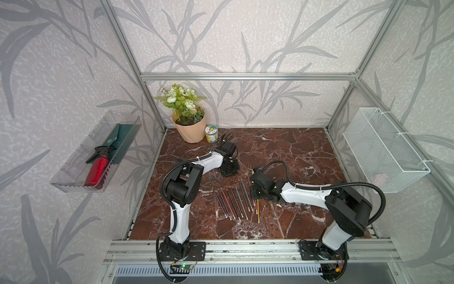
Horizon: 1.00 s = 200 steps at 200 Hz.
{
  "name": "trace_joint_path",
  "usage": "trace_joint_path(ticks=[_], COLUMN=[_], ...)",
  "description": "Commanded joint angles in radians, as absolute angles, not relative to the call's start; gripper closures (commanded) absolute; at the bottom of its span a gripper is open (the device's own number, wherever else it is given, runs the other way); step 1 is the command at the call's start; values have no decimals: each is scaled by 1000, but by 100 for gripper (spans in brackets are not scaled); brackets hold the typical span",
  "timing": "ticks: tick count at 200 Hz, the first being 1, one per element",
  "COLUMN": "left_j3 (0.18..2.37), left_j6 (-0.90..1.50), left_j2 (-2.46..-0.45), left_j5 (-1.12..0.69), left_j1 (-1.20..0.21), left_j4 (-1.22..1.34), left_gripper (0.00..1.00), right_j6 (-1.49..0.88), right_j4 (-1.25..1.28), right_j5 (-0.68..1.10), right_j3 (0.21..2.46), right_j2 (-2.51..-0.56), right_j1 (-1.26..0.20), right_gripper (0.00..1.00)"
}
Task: Remove the protective cover of the pencils
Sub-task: Pick up the pencil from the center of the board.
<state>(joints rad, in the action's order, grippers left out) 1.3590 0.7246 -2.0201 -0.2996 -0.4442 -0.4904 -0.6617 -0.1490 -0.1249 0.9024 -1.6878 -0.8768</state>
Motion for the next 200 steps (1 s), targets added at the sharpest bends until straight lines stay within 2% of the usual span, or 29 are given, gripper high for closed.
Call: trace_joint_path(ticks=[1, 87, 200], left_j3=[1372, 1335, 1257], left_j6=[712, 712, 718], left_j2=[-2025, -1969, -1863], left_j5=[-272, -277, -282], left_j1=[-448, -448, -447], left_j4=[-543, -501, -406], left_gripper=[80, 76, 76], right_j6=[-656, -645, -621], right_j4=[-185, -229, -333], right_j5=[-115, -110, -141], right_j3=[939, 992, 1095], right_j2=[-1701, -1774, -1881], right_j1=[-872, -873, -877], right_gripper=[76, 78, 81])
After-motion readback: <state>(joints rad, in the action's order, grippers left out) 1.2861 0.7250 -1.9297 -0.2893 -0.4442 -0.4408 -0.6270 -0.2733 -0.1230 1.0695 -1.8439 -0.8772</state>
